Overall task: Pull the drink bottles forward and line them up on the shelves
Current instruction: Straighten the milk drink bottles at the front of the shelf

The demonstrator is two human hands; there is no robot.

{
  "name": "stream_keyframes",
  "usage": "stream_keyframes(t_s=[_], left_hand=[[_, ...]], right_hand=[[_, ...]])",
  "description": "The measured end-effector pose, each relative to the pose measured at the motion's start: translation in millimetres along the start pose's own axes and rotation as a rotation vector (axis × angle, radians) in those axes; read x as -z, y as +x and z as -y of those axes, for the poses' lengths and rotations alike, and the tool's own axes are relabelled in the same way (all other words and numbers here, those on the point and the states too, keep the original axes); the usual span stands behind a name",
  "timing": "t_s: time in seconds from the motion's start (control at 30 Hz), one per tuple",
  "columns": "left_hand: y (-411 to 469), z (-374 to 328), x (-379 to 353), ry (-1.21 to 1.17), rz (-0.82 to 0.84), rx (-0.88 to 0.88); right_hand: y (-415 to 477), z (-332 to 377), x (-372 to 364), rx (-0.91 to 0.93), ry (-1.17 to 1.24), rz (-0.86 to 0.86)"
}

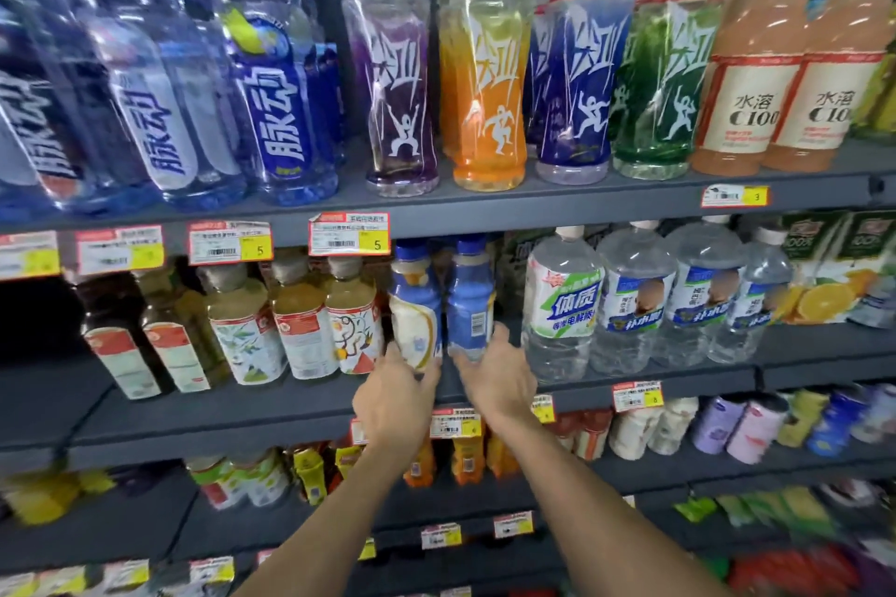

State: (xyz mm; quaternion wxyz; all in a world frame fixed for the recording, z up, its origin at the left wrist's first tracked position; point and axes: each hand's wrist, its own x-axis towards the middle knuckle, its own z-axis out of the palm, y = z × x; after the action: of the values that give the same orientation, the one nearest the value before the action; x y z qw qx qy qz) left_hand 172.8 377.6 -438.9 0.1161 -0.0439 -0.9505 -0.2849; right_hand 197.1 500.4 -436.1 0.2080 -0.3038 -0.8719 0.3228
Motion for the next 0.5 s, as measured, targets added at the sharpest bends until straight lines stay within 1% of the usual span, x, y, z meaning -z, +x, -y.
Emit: stream_keyframes(t_s=[0.2, 0.33, 0.5], left_hand=[[1.9, -4.3, -7.4, -0.045, -0.02, 0.028], [5.4, -11.1, -11.7, -0.069, -0.06, 0.081], [12.7, -15.3, -12.8, -0.103, -0.092, 0.095]], right_hand=[[-9.4, -7.3, 12.6, 0.009, 0.098, 0.03], [-17.6, -17.9, 22.5, 0.042, 0.093, 0.032], [-22.2, -25.5, 29.6, 0.054, 0.055, 0.049]])
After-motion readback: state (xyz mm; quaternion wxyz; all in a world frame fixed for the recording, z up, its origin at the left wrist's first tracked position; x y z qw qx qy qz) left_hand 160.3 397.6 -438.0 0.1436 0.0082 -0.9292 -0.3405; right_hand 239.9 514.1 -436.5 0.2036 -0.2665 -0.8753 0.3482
